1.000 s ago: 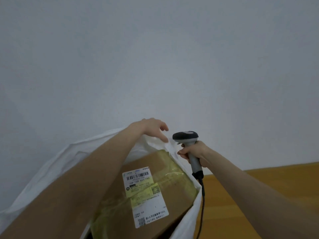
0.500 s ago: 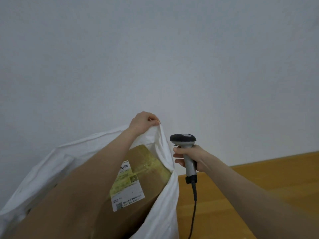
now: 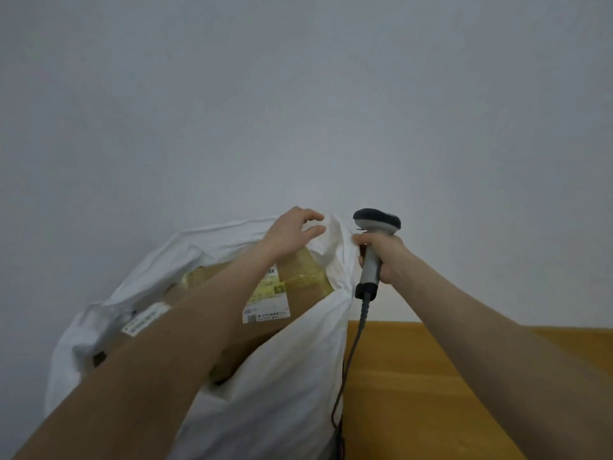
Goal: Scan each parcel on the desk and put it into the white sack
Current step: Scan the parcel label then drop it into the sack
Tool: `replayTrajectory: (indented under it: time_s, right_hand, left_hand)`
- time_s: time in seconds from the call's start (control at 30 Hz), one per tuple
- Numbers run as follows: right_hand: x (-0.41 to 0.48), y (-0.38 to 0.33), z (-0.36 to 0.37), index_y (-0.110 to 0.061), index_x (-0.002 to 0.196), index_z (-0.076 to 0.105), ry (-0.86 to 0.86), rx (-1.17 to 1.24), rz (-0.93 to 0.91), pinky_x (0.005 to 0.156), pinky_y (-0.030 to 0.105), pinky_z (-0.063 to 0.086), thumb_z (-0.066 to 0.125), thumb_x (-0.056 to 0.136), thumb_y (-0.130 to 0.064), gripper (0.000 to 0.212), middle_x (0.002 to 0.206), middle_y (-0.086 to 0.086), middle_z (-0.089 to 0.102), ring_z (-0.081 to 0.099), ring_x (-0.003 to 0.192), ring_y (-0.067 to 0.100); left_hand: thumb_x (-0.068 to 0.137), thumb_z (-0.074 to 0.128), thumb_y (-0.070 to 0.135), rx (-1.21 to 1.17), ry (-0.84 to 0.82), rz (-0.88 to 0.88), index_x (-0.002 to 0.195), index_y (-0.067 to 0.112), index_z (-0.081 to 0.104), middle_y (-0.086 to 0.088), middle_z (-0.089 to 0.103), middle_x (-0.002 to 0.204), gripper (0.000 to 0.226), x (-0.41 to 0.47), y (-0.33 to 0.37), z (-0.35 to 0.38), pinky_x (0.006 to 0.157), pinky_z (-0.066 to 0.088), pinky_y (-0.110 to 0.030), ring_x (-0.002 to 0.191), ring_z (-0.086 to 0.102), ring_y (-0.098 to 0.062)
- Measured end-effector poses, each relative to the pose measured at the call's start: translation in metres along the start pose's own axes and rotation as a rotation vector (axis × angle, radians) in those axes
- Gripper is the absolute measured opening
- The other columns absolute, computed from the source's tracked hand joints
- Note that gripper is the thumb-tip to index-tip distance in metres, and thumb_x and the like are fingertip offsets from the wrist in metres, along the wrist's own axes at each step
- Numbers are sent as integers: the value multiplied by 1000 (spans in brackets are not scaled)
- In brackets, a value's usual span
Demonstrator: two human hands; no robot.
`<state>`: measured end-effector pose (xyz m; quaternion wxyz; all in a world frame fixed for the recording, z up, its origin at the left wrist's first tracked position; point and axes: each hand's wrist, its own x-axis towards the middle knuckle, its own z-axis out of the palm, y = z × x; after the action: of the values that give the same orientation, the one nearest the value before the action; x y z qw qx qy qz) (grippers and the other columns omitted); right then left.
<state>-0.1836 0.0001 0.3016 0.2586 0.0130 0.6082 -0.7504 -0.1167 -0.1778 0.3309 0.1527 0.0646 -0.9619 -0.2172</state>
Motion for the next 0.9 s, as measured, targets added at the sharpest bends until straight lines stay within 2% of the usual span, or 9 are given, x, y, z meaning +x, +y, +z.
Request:
replayTrajectory:
  time_s: [0.2,0.3,0.4,0.47,0.57,0.63,0.7,0.8,0.9]
  right_hand:
    - [-29,34,-30,-6,106,58,-92,-213,164,74,42,52,72,85,-15,27,91,10,64,60,76,27]
    - [-41,34,-35,-5,108,55,-84,-199,134,62,38,48,67,85,-5,26,81,9,58,56,68,24]
    - [-47,15,-31,-8,117,54,-100,-30,151,53,34,47,66,81,-1,38,84,9,59,57,68,23]
    - [-50,4,-26,-12,113,54,-96,54,178,46,27,47,67,81,-2,35,80,6,57,56,63,19]
    - [-58,-2,-24,-11,103,55,-115,102,203,44,23,47,66,83,-3,24,73,3,55,54,58,15]
    - [-62,1,-26,-10,107,56,-124,108,172,44,23,50,68,82,-4,28,83,6,60,59,68,18]
    - [-64,9,-29,-9,106,56,-116,85,115,52,32,54,71,82,-6,29,94,9,61,61,82,25]
    - [-74,27,-29,-6,99,58,-49,-12,14,75,38,56,72,80,-11,24,84,6,59,60,78,24]
    - [-91,50,-19,-7,105,64,-32,-61,-40,72,36,56,77,71,-21,39,78,6,64,61,69,22]
  left_hand:
    - [76,76,37,-30,-35,-131,105,21,60,7,58,104,36,-92,38,9,75,43,-15,96,56,-11]
    - [71,81,35,4,-28,-171,111,24,57,8,55,111,48,-133,51,23,79,43,-19,97,52,-9]
    - [59,81,56,235,-12,-134,133,26,45,10,49,123,87,-162,58,39,91,43,-29,105,47,-4]
    - [56,76,66,403,0,-150,136,28,40,9,48,126,96,-173,58,49,97,40,-33,113,46,-10]
    - [74,70,56,526,57,-220,122,27,52,8,58,116,58,-181,50,54,83,42,-28,105,53,-13]
    - [85,64,42,422,160,-318,104,23,64,5,67,100,27,-180,47,44,70,43,-28,94,60,-16]
    - [86,64,38,305,240,-359,96,19,70,2,69,92,22,-175,44,32,69,45,-32,89,61,-19]
    - [87,64,36,188,256,-377,91,15,72,0,67,85,23,-168,48,20,70,44,-34,86,59,-20]
    - [90,61,35,122,241,-368,86,17,73,5,56,67,21,-163,53,16,64,38,-33,74,53,-18]
